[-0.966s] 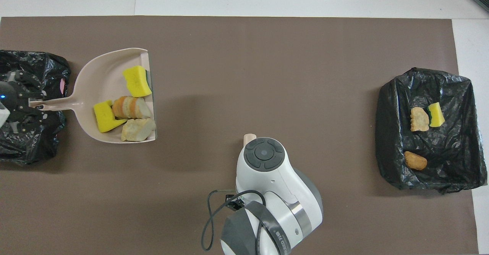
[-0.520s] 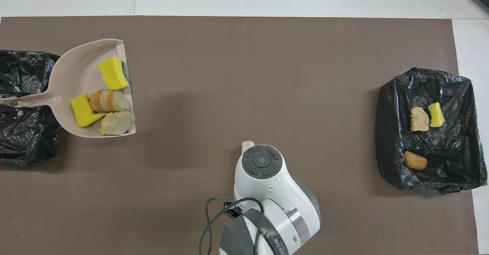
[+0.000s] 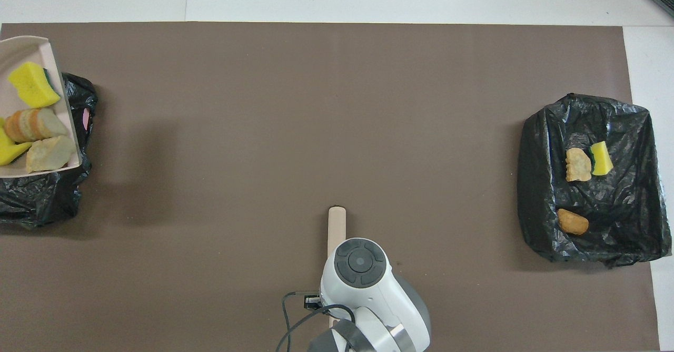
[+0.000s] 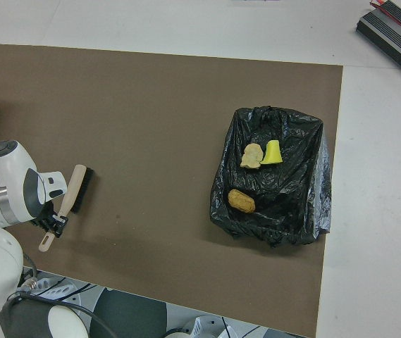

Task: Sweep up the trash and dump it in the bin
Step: 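Carry the loaded dustpan to the black bin with the left gripper, then tip the dustpan into the black bin with the left gripper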

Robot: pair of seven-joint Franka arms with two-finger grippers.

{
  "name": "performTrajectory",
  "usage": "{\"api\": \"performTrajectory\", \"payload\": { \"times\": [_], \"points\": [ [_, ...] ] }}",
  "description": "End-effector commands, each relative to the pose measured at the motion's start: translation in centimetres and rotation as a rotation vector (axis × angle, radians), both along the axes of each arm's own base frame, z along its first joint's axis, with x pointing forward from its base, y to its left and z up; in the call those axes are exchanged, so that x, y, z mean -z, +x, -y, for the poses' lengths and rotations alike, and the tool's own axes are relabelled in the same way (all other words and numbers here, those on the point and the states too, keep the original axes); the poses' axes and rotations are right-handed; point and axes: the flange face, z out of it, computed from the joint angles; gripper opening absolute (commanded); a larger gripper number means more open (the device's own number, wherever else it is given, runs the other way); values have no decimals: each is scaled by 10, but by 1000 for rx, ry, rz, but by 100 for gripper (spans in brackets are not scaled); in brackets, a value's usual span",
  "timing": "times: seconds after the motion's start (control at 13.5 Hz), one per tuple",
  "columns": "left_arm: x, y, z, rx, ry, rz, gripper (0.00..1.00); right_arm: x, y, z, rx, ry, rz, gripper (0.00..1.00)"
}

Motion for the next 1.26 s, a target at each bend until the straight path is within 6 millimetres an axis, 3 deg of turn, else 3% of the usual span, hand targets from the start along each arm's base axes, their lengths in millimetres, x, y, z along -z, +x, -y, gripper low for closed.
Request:
{"api": "performTrajectory", "payload": {
  "times": [0.0,0.15,0.3,0.45,0.52,0.82,0.97,1.19],
  "points": [
    [-7,17,-30,49,110,-9,0,-2,-7,5,32,13,1,0],
    [-7,24,-65,75,180,-5,0,-1,-5,5,21,18,2,32],
    [-8,29,-80,127,263,1,0,0,-4,7,24,17,1,43],
    [-11,35,-88,165,376,9,0,-1,-1,3,23,20,5,78],
    [-11,38,-89,183,420,10,0,-3,3,0,24,23,12,100],
    [6,49,-86,279,647,-55,0,-12,37,2,-7,-9,96,100],
    [16,47,-87,288,685,-71,0,-24,68,23,-12,-36,164,100],
    [21,52,-67,305,758,-115,0,-49,115,64,-19,-53,246,100]
  ]
}}
